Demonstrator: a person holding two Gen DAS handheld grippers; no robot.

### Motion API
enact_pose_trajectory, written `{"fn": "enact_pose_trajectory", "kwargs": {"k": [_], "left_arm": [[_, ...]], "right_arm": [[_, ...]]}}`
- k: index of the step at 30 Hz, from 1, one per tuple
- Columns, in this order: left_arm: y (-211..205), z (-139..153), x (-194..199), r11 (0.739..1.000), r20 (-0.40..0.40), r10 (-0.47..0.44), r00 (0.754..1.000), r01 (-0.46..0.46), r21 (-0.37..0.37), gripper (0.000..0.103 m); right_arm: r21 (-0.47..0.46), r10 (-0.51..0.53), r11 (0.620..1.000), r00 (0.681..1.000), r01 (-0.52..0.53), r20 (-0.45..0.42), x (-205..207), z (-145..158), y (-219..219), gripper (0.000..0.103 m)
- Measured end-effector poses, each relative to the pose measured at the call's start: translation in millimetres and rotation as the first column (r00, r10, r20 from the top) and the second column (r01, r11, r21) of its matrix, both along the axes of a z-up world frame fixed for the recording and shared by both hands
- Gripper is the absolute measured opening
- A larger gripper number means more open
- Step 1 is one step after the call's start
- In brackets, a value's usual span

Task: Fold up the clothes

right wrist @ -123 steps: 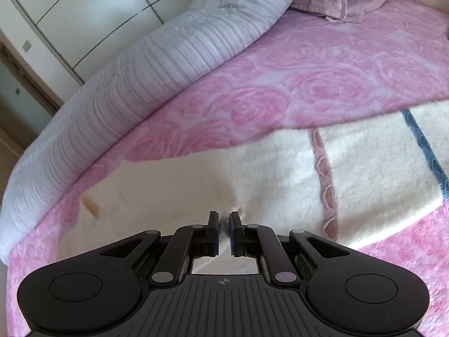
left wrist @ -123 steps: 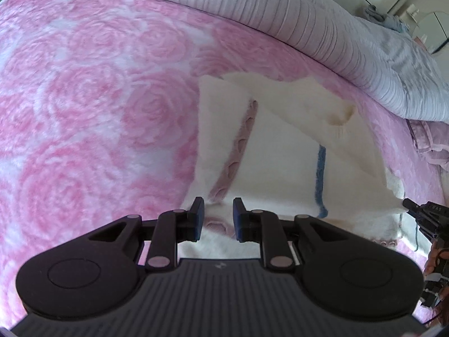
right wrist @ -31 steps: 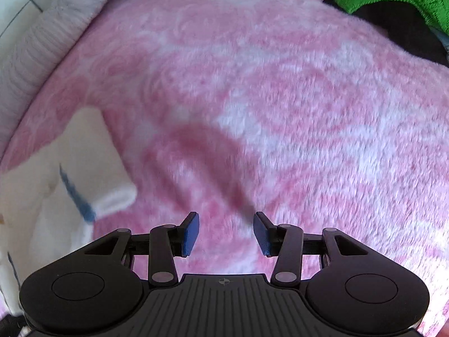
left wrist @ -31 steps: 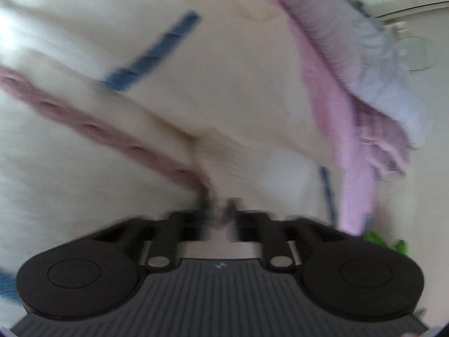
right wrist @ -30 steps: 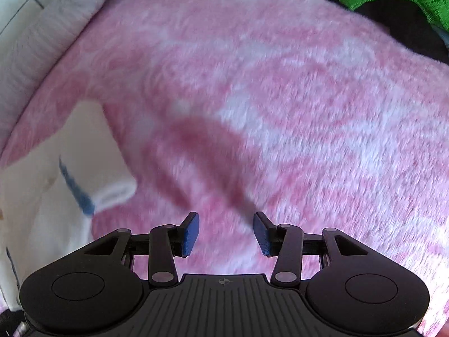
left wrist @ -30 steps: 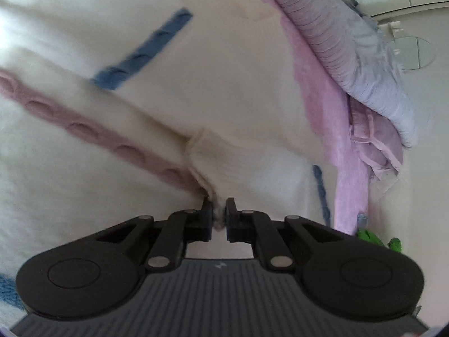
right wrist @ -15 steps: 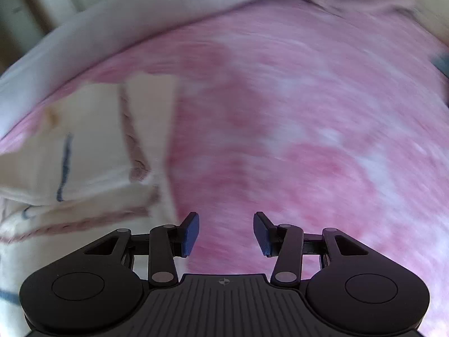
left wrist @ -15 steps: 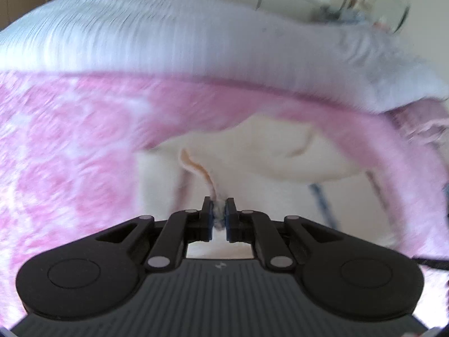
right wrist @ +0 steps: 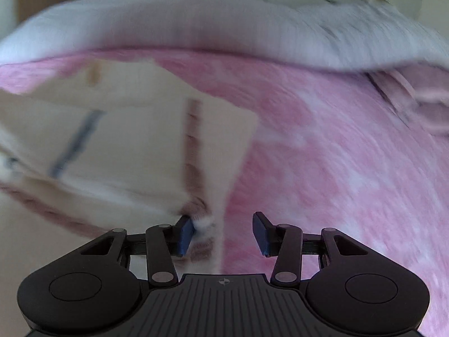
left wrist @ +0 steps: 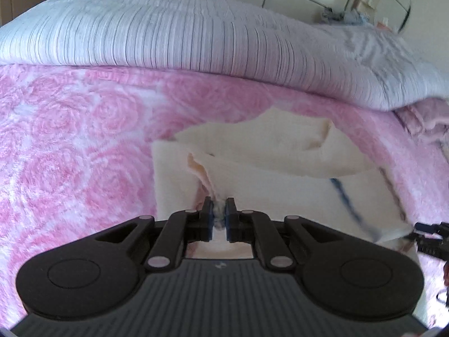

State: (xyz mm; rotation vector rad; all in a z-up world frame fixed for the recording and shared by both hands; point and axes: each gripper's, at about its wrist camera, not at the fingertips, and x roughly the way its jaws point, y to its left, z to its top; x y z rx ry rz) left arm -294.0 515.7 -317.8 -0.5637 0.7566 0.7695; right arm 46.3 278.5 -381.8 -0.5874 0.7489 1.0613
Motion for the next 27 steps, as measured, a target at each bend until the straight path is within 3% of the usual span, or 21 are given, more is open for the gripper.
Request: {"fn": "enact_pose_trajectory", "kwargs": {"k": [4,6,10,14,17,18,20,22,23,25,27], "left_arm": [[-11.2,-26.9,7.0,0.998,-0.102,-0.056,0.993,0.055,-0.011,0.007],[-10.3,-35.7,2.0,0.999,-0.093,-0.022,0.995,0.018,-0.044,0.008],[-0.8,-41.7,-10.5,0.986,-0.02,0.081,0.997,-0.083,-0.147,0.013],[14.4,-49.4,-19.4,0.946,0.059,0.18,0.982,-0.157,-0.283,0.02],[19.5,-48.3,-20.7,0.934,0.094,0.216,0.972,-0.178,-0.311,0.006],[19.3,-45.1,-20.2,0.938,0.104,0.216,0.971,-0.177,-0.297,0.005],[11.5,-30.2,-17.1,0.971,0.108,0.172,0.979,-0.151,-0.184,0.005],[1.5,-22.4,-10.6,0.993,0.05,0.113,0.992,-0.111,-0.05,0.005],[-1.6,-26.9,-5.2,0.997,-0.023,0.082,0.996,-0.082,0.002,0.006],[0.3,-47.6,2.1,0.999,-0.143,0.045,0.989,-0.049,-0.023,0.007],[-0.5,-48.6,4.9,1.0,-0.16,0.024,0.987,-0.026,-0.011,0.008]], "right_arm": [[-0.004,-0.139,0.99,0.985,0.139,-0.105,17.3,-7.3,-13.6,0.045],[-0.009,-0.12,0.993,0.988,0.119,-0.096,13.4,-4.8,-13.4,0.045],[-0.023,-0.077,0.997,0.994,0.075,-0.08,10.6,-1.6,-10.6,0.045],[-0.028,-0.072,0.997,0.993,0.07,-0.091,8.1,-3.5,-8.0,0.045],[-0.026,-0.071,0.997,0.992,0.069,-0.104,5.6,-2.6,-7.5,0.045],[-0.027,-0.063,0.998,0.993,0.061,-0.099,4.0,-2.5,-7.1,0.045],[-0.022,-0.045,0.999,0.996,0.043,-0.08,0.7,-1.9,-6.4,0.045],[-0.025,-0.039,0.999,0.996,0.037,-0.08,0.6,-4.2,-5.5,0.045],[-0.026,-0.036,0.999,0.996,0.034,-0.079,0.6,-5.3,-5.1,0.045],[-0.019,-0.04,0.999,0.995,0.038,-0.097,5.4,2.5,-5.5,0.045],[-0.012,-0.043,0.999,0.993,0.042,-0.114,10.2,10.3,-5.9,0.045]]}}
